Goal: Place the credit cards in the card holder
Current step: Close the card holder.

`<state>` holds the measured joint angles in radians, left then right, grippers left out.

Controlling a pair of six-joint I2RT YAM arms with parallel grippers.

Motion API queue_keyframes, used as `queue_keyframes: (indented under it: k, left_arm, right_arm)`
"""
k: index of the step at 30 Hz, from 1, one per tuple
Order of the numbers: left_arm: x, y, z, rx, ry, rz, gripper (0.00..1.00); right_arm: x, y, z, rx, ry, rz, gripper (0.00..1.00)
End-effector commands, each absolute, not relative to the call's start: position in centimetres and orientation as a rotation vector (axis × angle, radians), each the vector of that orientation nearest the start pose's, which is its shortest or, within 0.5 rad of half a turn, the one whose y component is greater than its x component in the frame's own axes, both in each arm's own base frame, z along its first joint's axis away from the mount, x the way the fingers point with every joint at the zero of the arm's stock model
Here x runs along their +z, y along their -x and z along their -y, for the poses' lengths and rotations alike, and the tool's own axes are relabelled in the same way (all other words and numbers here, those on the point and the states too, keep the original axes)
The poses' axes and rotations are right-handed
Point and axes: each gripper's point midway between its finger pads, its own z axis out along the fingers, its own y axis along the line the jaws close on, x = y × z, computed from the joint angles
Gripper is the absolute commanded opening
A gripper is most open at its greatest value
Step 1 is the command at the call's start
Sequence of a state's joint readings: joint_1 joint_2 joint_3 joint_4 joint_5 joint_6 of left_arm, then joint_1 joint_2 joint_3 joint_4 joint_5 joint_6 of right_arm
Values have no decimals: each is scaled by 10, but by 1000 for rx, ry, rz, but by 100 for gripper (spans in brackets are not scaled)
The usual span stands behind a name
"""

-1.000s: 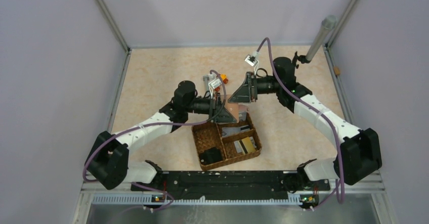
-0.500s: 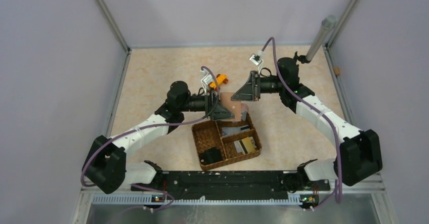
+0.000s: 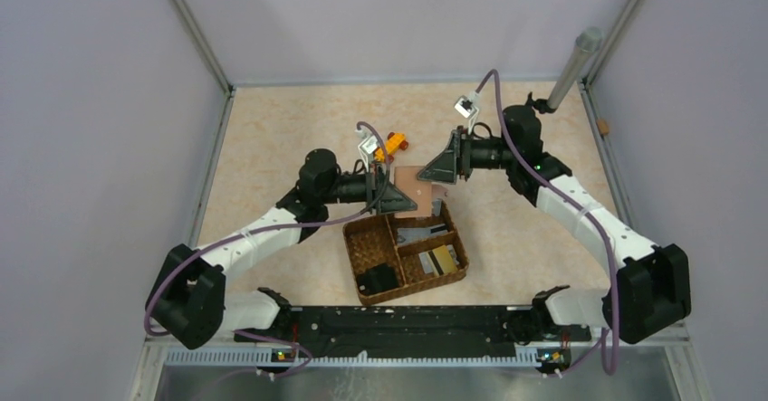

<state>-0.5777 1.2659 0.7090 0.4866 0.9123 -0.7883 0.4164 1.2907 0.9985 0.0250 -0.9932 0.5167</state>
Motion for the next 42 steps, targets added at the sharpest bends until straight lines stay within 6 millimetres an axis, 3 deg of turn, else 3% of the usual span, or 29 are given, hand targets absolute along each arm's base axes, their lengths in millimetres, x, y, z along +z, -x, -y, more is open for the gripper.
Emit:
queue_keyframes:
  k: [1, 6, 14, 20, 42]
  left_arm:
    - [241, -225, 307, -1508, -484, -1894, 0]
    - [229, -245, 301, -1420, -332, -1980, 0]
    - [229, -246, 300, -1425, -302, -1990, 0]
    - [230, -246, 300, -1428, -299, -1989, 0]
    - [229, -245, 299, -1430, -293, -2000, 0]
  right_arm:
    - [288, -266, -255, 1225, 581, -1899, 59]
    - [270, -266, -237, 1078, 536, -1963, 64]
    - [238, -267, -226, 984, 499, -2072, 50]
    - [222, -269, -236, 970, 526, -2118, 37]
    - [201, -271, -252, 1029, 557, -2151, 25]
